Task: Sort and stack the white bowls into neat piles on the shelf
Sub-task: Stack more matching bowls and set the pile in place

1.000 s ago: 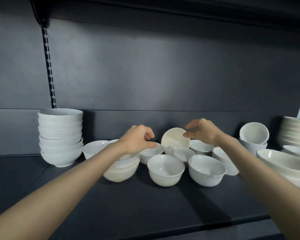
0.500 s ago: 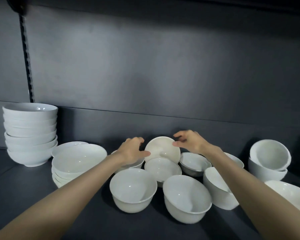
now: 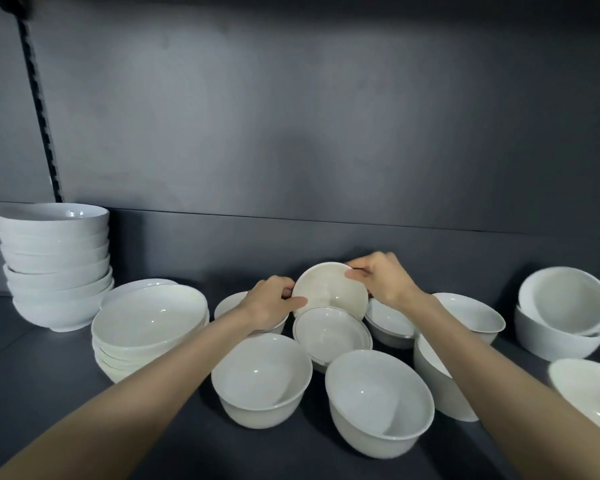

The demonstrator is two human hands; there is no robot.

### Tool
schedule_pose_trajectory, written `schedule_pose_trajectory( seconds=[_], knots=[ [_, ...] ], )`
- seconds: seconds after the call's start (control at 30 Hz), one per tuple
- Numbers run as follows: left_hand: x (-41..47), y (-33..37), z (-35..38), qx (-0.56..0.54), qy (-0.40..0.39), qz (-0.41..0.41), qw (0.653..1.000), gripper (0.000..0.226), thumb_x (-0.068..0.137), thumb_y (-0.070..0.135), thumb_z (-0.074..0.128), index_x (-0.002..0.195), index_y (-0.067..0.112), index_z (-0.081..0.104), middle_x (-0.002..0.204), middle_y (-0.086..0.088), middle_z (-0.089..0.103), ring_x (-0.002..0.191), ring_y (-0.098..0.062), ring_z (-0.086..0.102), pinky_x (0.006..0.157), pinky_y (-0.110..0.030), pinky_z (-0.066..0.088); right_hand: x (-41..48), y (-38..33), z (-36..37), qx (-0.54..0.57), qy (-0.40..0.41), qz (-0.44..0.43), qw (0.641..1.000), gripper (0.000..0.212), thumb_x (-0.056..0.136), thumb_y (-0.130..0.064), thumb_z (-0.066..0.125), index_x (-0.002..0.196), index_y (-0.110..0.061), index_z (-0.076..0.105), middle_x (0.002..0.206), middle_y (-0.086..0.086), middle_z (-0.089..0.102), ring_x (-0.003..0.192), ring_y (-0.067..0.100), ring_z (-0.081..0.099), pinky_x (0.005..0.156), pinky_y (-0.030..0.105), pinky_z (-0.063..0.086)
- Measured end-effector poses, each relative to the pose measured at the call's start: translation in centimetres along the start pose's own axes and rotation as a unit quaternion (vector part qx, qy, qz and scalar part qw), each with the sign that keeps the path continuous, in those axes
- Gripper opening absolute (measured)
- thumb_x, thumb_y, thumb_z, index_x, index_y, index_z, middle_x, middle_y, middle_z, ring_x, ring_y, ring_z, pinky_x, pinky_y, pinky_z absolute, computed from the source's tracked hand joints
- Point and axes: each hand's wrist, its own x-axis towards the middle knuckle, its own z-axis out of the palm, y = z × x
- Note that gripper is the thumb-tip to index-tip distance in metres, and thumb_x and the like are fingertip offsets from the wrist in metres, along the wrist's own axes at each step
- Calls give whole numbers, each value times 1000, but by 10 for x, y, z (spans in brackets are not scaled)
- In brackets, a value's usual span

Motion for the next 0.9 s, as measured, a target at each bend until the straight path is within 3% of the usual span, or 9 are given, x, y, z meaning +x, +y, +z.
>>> schedule_pose_trajectory(
  seconds=[0.1, 0.2, 0.27, 0.33, 0.4, 0.6, 0.7, 0.8, 0.9],
  knots=[
    [-5, 4, -4, -48, 6, 25, 999, 21, 90, 20, 63, 109, 12, 67, 109, 3, 71, 109, -14, 62, 102, -37, 44, -1, -4, -4, 1, 31, -21, 999, 18, 94, -18, 57, 92, -3, 68, 85, 23, 66, 80, 40, 49, 82, 42, 51],
    [-11, 13, -12, -74, 23, 51, 996, 32, 91, 16, 62, 123, 11, 60, 119, -1, 67, 115, -15, 59, 104, -34, 42, -2, -15, -11, 12, 67, -40, 997, 20, 94, -17, 57, 86, 0, 64, 70, 20, 56, 70, 28, 34, 70, 36, 44],
    [-14, 15, -16, -88, 35, 61, 994, 36, 91, 14, 62, 126, 11, 57, 122, -2, 66, 115, -16, 59, 104, -31, 42, -2, -20, -14, 28, 83, -47, 995, 21, 94, -16, 58, 84, 1, 64, 65, 11, 59, 70, 31, 42, 71, 33, 43],
    [-18, 18, -21, -110, 48, 65, 991, 39, 91, 13, 61, 129, 13, 54, 122, -1, 65, 114, -15, 59, 104, -31, 43, -3, -25, -15, 42, 98, -53, 993, 20, 95, -17, 57, 92, 0, 67, 87, 17, 71, 94, 36, 60, 88, 42, 49],
    [-22, 21, -27, -131, 59, 79, 986, 43, 91, 12, 62, 132, 16, 51, 122, -1, 64, 111, -15, 61, 103, -34, 45, -4, -31, -17, 54, 120, -67, 989, 20, 95, -17, 57, 98, -1, 70, 98, 20, 70, 106, 38, 60, 92, 47, 47],
    [-50, 38, -56, -227, 60, 122, 964, 76, 81, 9, 74, 142, 29, 35, 130, 18, 49, 117, -17, 53, 96, -30, 48, -6, -60, -25, 125, 146, -82, 978, 20, 93, -15, 58, 89, -1, 72, 80, 28, 64, 83, 48, 57, 77, 55, 52],
    [-74, 42, -71, -233, 51, 136, 962, 92, 69, 0, 81, 131, 47, 31, 119, 34, 42, 117, -12, 54, 86, -20, 52, -9, -81, -24, 150, 136, -78, 976, 21, 92, -17, 59, 83, -2, 71, 76, 27, 62, 64, 32, 51, 76, 55, 52],
    [-97, 34, -87, -216, 34, 130, 967, 105, 63, -5, 84, 132, 48, 25, 123, 29, 42, 106, -8, 60, 80, -17, 54, -12, -104, -19, 148, 113, -84, 979, 27, 91, -19, 59, 82, 5, 65, 72, 29, 56, 66, 17, 40, 75, 59, 50],
    [-116, 21, -105, -229, 50, 126, 964, 101, 63, -7, 83, 136, 43, 33, 121, 17, 51, 100, -11, 64, 76, -16, 54, -18, -127, -10, 154, 101, -77, 980, 27, 91, -18, 59, 83, 7, 66, 72, 27, 59, 63, 27, 49, 73, 56, 53]
  ],
)
